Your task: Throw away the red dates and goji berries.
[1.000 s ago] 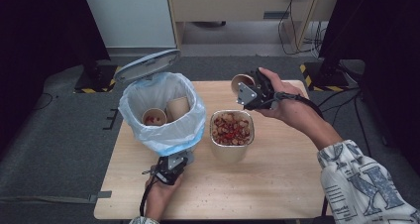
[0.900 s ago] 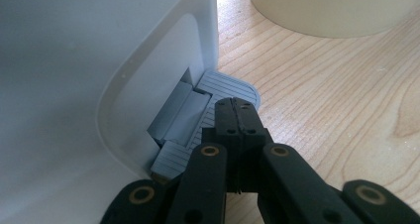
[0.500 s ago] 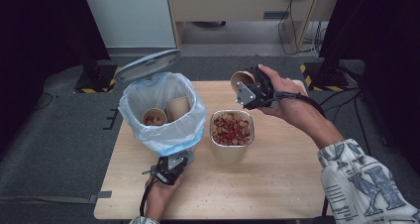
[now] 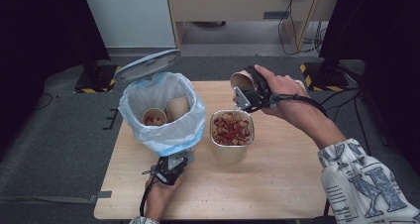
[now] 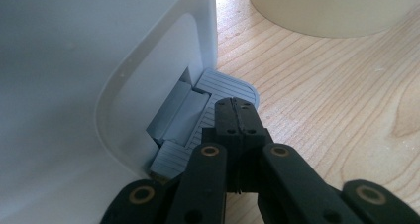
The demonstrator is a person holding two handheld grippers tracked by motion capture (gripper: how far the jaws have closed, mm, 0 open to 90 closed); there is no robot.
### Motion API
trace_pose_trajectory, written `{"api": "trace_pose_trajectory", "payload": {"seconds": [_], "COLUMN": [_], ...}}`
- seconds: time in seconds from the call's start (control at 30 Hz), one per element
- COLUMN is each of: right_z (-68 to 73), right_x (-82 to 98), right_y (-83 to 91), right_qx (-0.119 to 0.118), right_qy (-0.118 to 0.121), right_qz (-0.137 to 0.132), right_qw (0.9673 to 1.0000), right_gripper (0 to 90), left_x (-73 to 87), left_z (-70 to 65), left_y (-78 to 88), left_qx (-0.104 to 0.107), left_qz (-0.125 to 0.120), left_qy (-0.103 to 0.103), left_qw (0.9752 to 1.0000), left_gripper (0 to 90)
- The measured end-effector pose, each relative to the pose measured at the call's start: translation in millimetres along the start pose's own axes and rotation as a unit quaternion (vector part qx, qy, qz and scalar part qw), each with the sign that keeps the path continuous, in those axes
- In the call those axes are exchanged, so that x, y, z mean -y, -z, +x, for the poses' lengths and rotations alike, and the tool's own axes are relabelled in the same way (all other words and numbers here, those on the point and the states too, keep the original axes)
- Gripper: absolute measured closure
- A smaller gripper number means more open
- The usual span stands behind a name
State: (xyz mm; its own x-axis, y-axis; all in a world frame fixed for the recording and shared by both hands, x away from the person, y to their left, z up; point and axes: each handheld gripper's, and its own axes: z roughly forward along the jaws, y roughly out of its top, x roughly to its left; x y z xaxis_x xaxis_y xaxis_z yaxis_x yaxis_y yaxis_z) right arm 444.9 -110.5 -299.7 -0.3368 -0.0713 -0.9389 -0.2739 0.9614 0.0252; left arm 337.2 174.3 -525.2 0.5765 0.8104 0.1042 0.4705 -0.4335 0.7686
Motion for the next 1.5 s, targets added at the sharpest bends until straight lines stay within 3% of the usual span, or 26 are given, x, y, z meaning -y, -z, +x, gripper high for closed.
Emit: {"api": "trace_pose_trajectory", "payload": {"seconds": [1.13, 1.23, 1.3, 1.33, 1.37, 1.5], "right_z": [-5.4, -5.3, -4.7, -4.7, -3.7, -3.7], "right_x": [2.0, -0.3, -6.4, -6.4, -9.8, -13.8], "right_y": [2.6, 2.7, 3.3, 3.3, 3.9, 4.4], "right_qx": [0.009, 0.01, 0.017, 0.017, 0.023, 0.028], "right_qy": [0.015, 0.027, 0.071, 0.071, 0.093, 0.121], "right_qz": [0.004, 0.008, 0.02, 0.02, 0.025, 0.035], "right_qw": [0.9998, 0.9995, 0.9971, 0.9971, 0.9951, 0.9916], "right_gripper": [33.5, 33.6, 33.7, 33.7, 33.8, 34.0], "left_x": [-0.2, -0.2, -0.2, -0.2, -0.2, -0.3], "left_z": [-0.2, -0.3, -0.3, -0.3, -0.4, -0.4], "left_y": [0.4, 0.5, 0.3, 0.3, 0.3, 0.4], "left_qx": [0.0, -0.001, 0.0, 0.0, 0.0, 0.0], "left_qz": [0.003, 0.003, 0.002, 0.002, 0.002, 0.003], "left_qy": [-0.002, -0.002, -0.001, -0.001, -0.002, -0.001], "left_qw": [1.0, 1.0, 1.0, 1.0, 1.0, 1.0], "left_gripper": [89.9, 89.9, 89.9, 89.9, 89.8, 89.9]}}
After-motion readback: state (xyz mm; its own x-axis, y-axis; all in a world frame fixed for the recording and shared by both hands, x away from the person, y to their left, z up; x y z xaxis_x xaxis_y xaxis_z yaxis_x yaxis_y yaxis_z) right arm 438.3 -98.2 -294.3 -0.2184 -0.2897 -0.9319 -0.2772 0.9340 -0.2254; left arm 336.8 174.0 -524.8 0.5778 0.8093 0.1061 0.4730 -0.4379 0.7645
